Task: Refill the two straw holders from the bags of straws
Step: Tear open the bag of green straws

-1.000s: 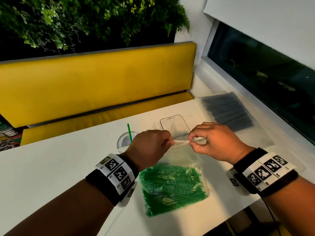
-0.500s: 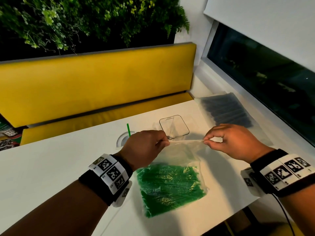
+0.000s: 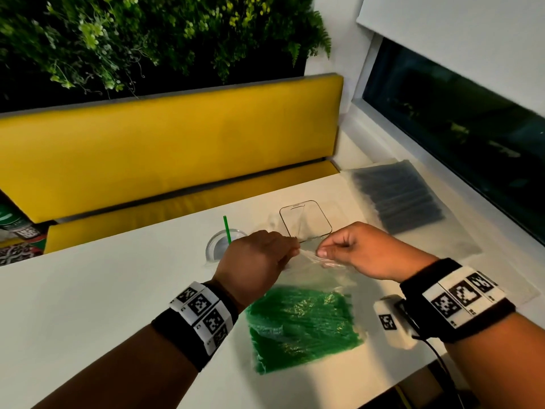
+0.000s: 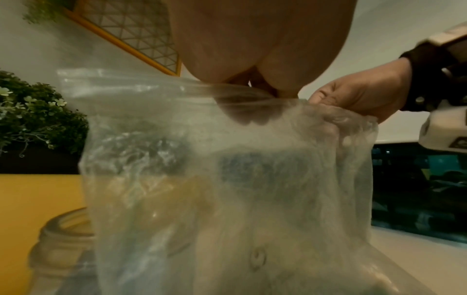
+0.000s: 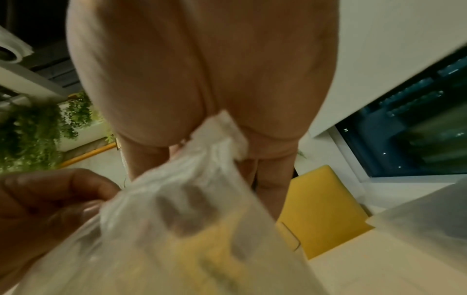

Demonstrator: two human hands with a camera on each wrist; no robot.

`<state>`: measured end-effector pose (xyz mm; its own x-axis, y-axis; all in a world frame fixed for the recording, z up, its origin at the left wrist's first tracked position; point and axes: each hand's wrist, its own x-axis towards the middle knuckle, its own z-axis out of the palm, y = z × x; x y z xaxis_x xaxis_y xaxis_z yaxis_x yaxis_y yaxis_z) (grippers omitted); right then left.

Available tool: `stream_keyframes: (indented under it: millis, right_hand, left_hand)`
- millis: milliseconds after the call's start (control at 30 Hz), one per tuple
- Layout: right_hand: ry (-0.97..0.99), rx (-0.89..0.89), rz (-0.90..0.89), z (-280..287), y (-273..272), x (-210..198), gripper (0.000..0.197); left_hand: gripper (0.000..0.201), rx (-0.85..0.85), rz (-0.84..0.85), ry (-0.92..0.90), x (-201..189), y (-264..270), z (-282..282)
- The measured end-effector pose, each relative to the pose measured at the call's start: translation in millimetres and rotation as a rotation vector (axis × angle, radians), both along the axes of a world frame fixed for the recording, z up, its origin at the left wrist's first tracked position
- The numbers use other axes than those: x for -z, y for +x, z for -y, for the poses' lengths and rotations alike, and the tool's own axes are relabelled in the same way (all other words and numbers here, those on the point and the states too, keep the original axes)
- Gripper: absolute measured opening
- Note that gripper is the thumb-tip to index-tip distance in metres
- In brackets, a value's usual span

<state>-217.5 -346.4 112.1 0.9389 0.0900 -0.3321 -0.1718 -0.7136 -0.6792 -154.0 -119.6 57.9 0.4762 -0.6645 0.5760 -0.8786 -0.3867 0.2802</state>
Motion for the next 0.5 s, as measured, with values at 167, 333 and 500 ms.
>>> stream_keyframes:
  millis: [167,333,500]
  right_hand:
    - [-0.098,0.034,0.046,-4,6,8,0.017]
    - [-0.252,0.106,0.177,0,5,13,0.015]
    - [-0.364,0.201,0.408,-6,1,14,0.014]
  left_hand:
    - [0.003,-0.007,0.14,-0.03,5,-7,-3]
    - [0.008,0.091,0.025,0.068,0,-27,-7]
    - [0.015,0.244,-0.193,0.325,0,-71,-18]
